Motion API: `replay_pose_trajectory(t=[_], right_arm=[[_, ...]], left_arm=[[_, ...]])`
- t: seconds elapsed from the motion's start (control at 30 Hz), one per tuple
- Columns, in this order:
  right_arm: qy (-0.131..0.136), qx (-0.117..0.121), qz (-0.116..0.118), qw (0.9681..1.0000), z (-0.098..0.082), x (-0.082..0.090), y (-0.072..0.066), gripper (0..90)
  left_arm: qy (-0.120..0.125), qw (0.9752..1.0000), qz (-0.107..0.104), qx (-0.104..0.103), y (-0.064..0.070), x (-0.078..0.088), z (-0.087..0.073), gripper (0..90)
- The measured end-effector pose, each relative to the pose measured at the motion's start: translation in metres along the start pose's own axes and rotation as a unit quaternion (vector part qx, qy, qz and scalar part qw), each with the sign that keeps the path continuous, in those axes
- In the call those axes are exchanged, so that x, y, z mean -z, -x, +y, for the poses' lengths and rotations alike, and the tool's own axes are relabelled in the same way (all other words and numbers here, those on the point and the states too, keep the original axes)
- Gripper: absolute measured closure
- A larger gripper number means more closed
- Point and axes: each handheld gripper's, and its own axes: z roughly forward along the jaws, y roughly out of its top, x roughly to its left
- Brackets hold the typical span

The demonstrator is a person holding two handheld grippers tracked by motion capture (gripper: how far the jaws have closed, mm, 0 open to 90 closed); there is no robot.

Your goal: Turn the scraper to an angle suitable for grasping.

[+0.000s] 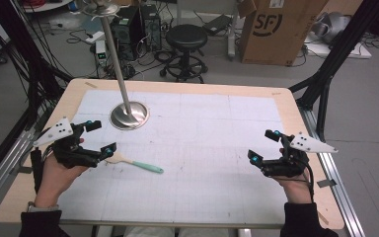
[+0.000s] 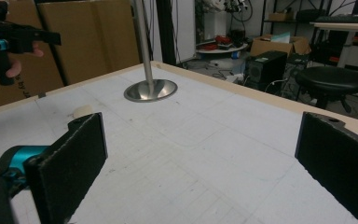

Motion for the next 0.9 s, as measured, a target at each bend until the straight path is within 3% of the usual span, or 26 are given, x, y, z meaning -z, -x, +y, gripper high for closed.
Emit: replay_pose_trajectory(t=[0.03,0.17,0.33,0.47,0.57,0.63,0.7,0.73,0.9], right_arm=[[-0.001,-0.001,0.001,1.0000,0.000,0.000,0.000,1.1],[-0.003,-0.003,0.003,1.0000,-0.002,-0.001,0.001,1.1],[-0.005,-0.007,0.002,1.0000,-0.003,0.000,0.002,1.1],[-0.006,-0.007,0.001,1.0000,-0.003,-0.001,0.002,1.1],[-0.008,-0.007,0.004,0.9999,-0.004,-0.003,0.002,1.1],[-0.012,-0.005,0.005,0.9999,-0.004,-0.004,0.001,1.1],[-0.013,-0.007,0.007,0.9999,-0.004,-0.005,0.001,1.1],[-0.013,-0.006,0.006,0.9999,-0.005,-0.005,0.001,1.1],[-0.015,-0.008,0.009,0.9998,-0.005,-0.005,0.001,1.1]], left_arm=[[0.002,1.0000,-0.001,-0.002,0.001,0.000,0.000,1.7],[-0.021,0.9988,-0.006,-0.044,0.004,-0.007,-0.004,1.7],[-0.043,0.9976,0.003,-0.054,0.006,-0.015,-0.007,3.7],[-0.049,0.9974,-0.020,-0.049,0.006,-0.016,-0.011,44.8],[-0.056,0.9976,-0.028,-0.032,0.006,-0.018,-0.015,65.2],[-0.066,0.9971,-0.020,-0.033,0.007,-0.019,-0.019,79.1],[-0.071,0.9963,0.000,-0.049,0.010,-0.022,-0.023,86.9],[-0.082,0.9946,0.017,-0.062,0.014,-0.025,-0.027,89.1],[-0.112,0.9927,0.022,-0.037,0.012,-0.034,-0.035,89.8]])
